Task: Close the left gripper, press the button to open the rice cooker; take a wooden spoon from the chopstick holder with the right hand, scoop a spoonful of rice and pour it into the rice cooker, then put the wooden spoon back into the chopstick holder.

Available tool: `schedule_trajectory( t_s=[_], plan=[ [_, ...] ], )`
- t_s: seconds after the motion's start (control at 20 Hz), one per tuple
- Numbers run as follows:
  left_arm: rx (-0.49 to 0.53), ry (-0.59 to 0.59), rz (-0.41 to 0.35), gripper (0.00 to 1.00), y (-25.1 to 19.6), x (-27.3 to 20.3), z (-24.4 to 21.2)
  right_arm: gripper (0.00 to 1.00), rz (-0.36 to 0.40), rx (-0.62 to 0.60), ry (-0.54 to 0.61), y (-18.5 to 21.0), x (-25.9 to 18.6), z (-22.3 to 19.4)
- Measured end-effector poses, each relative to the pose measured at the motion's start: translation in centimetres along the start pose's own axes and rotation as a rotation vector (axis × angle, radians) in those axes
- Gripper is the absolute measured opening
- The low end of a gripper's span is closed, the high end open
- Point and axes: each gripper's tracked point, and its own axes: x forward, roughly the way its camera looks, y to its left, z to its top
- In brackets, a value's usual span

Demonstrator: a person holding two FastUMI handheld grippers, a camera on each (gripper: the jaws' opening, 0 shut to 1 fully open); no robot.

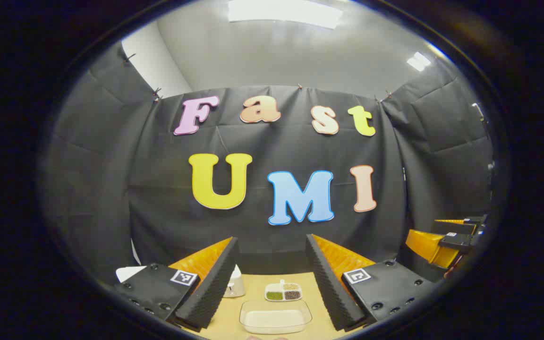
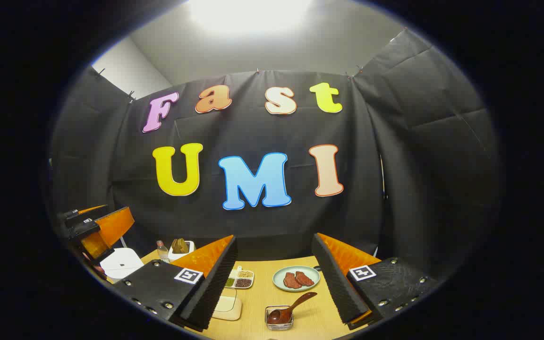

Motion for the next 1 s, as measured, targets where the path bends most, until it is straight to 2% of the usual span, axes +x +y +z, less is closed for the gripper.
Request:
schedule_trajectory(
  t_s=[0.5, 0.55, 0.6, 1.0],
  plan=[
    [-0.007, 0.005, 0.029, 0.96, 1.0, -0.2, -0.2, 0.96, 0.014, -0.025, -0.021, 0.4, 0.3, 0.7],
    [-0.010, 0.009, 0.032, 0.99, 1.3, -0.2, -0.2, 0.97, 0.016, -0.028, -0.019, 0.3, 0.3, 0.5],
    [-0.013, 0.014, 0.036, 0.96, 1.4, 0.0, -0.4, 0.97, 0.017, -0.027, -0.019, 0.4, 0.4, 0.5],
    [0.000, 0.035, 0.033, 0.97, 2.1, 0.4, -1.3, 0.97, 0.013, -0.020, -0.014, 0.6, 1.0, 0.2]
  ],
)
